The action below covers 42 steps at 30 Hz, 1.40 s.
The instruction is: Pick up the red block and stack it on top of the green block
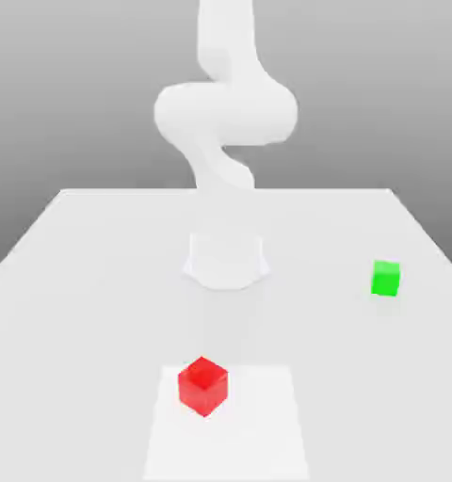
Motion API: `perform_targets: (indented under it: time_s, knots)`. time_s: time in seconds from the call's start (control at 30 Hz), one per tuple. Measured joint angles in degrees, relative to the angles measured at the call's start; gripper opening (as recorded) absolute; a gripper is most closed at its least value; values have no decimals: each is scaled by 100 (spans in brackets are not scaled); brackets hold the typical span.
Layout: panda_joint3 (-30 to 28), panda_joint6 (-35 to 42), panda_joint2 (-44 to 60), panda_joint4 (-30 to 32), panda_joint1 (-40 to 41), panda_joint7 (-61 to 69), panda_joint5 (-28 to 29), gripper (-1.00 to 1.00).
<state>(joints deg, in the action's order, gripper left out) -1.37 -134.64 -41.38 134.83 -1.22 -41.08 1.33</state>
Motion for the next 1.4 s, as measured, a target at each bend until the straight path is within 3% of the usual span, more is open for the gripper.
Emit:
perform_targets:
  time_s: [0.27, 0.5, 0.67, 0.87, 0.9, 1.13, 1.3, 1.4]
  knots:
    - [-594, -1049, 1652, 1086, -384, 1856, 331, 0]
    - [-1068, -1934, 3036, 1999, -635, 3639, 285, 0]
    - [-1181, -2597, 4049, 2566, -716, 5037, -116, 0]
    - [-577, -3621, 5306, 2450, -330, 5841, -1062, 0]
    - [-490, -3736, 5443, 2428, -263, 5908, -1149, -100]
    - [-478, -3727, 5443, 2429, -250, 5904, -1142, -100]
    - [-802, -2970, 4532, 2572, -393, 5383, -433, -100]
    - [-644, -2565, 4022, 2653, -288, 5200, -241, -100]
